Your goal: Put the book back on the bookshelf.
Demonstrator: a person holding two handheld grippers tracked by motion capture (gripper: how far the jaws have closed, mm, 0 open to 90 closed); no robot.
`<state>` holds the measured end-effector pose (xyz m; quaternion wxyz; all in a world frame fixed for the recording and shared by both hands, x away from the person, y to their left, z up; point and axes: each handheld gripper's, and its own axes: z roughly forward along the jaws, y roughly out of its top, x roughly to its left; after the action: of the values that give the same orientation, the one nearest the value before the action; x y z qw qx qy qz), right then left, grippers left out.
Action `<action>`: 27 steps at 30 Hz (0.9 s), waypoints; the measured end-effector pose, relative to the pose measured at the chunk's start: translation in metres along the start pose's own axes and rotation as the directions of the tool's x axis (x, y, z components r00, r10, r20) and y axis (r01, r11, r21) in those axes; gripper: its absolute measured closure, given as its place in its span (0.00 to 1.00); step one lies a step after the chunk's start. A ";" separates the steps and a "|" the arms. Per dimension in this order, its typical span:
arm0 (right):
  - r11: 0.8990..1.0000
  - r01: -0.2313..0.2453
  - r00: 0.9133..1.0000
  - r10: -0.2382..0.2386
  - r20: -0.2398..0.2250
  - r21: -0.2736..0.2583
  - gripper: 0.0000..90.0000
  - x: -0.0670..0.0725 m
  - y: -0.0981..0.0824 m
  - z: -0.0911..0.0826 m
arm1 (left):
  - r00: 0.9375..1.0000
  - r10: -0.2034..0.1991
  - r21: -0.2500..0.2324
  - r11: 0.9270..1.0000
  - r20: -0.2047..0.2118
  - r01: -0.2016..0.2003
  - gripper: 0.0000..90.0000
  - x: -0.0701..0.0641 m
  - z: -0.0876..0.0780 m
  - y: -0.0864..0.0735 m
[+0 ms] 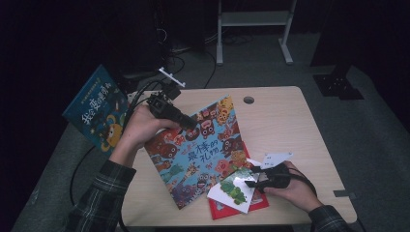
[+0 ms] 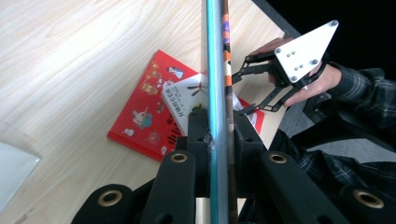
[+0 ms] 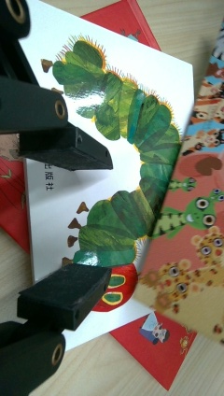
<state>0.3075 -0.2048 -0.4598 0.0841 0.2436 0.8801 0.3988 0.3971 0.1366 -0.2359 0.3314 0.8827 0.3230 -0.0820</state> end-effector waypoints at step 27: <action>1.000 -0.006 1.000 0.006 0.000 -0.010 0.45 -0.001 -0.001 0.001 | 0.989 0.008 -0.043 0.999 -0.148 -0.015 0.90 0.006 -0.054 -0.039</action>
<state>0.3084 -0.2051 -0.4609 0.0842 0.2459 0.8773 0.4035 0.3731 0.1963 -0.2174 0.3265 0.8806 0.3434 -0.0074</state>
